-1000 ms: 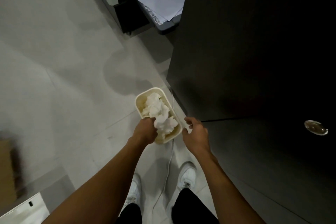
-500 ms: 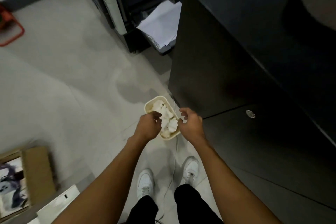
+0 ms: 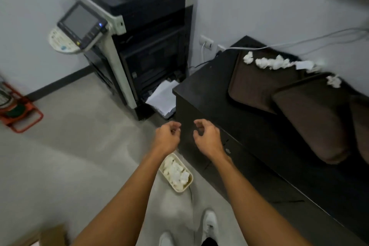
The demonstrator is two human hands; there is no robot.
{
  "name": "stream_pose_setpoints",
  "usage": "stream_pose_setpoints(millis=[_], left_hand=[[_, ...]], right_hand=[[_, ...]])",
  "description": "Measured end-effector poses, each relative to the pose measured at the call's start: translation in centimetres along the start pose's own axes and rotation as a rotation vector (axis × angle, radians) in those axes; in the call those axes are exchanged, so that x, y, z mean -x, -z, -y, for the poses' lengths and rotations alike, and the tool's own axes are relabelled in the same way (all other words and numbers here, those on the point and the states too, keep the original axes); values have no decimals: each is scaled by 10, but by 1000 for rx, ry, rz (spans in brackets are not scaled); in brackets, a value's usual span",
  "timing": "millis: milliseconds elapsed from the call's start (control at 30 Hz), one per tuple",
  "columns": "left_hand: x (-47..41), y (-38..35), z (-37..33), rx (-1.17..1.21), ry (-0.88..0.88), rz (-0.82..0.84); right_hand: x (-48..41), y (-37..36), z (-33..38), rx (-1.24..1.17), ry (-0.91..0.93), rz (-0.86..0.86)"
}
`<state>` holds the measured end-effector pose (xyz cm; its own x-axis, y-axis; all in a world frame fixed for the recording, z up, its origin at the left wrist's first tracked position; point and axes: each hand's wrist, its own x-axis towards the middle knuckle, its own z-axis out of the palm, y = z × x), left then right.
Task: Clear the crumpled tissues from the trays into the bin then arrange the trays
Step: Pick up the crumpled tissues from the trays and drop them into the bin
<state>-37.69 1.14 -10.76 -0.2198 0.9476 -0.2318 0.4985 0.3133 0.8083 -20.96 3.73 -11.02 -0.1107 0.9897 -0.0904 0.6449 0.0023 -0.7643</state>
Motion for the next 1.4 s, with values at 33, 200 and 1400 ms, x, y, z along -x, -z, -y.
stream_pose_setpoints(millis=[33,200,1400], left_hand=[[1,8,-18,1,-35,-7],[4,38,-106,-19,-207,13],[-125,-272,-427,-104,-589,313]], right_hand=[[-1,15,13,0,18,-36],[0,93,60,-6,75,-176],[-131,466,-178,182,-230,-518]])
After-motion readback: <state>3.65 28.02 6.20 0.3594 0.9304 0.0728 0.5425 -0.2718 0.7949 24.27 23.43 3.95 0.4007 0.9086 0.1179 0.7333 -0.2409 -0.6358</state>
